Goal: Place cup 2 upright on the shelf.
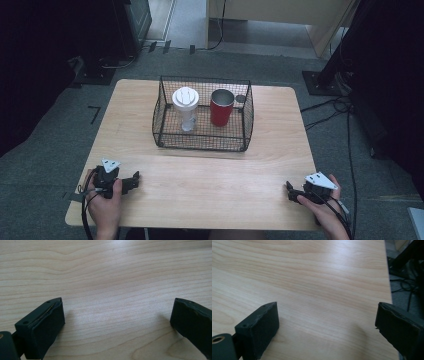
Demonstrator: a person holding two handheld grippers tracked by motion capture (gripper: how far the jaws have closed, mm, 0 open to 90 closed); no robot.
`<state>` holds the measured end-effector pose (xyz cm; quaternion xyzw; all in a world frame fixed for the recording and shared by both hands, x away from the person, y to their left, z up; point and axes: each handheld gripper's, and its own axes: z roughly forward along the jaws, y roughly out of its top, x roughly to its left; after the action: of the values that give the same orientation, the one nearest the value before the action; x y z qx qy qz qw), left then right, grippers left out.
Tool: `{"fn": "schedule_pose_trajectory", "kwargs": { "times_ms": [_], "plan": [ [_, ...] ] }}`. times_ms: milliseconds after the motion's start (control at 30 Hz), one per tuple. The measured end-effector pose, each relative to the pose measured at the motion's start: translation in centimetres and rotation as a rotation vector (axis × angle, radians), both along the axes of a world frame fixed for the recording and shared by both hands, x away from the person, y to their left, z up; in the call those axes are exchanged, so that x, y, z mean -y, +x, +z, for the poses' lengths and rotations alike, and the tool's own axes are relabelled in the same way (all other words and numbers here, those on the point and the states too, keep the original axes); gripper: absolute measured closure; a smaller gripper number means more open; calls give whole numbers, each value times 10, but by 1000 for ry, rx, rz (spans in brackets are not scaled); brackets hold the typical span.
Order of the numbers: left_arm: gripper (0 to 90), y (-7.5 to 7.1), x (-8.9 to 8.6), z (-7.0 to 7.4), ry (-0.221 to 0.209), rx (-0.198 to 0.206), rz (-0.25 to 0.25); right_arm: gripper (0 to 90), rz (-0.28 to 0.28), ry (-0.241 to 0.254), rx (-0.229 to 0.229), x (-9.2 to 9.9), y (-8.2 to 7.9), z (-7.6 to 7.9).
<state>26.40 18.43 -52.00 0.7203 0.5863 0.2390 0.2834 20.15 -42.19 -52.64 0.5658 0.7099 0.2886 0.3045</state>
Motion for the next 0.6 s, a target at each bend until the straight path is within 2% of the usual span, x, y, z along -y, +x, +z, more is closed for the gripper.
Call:
{"fn": "schedule_pose_trajectory", "kwargs": {
  "times_ms": [100, 200, 467, 533, 600],
  "plan": [
    [1, 0, 0, 0, 0, 0, 0, 56, 2, 35, -21, -2, 1, 0],
    [1, 0, 0, 0, 1, 0, -1, 28, 34, 122, -77, -4, 5, -1],
    [1, 0, 0, 0, 1, 0, 0, 0, 40, 117, -91, -6, 8, -2],
    [1, 2, 2, 0, 1, 0, 38, 0, 40, 117, -91, -6, 8, -2],
    [1, 2, 3, 0, 3, -1, 48, 0, 40, 117, -91, -6, 8, -2]
  ]
}}
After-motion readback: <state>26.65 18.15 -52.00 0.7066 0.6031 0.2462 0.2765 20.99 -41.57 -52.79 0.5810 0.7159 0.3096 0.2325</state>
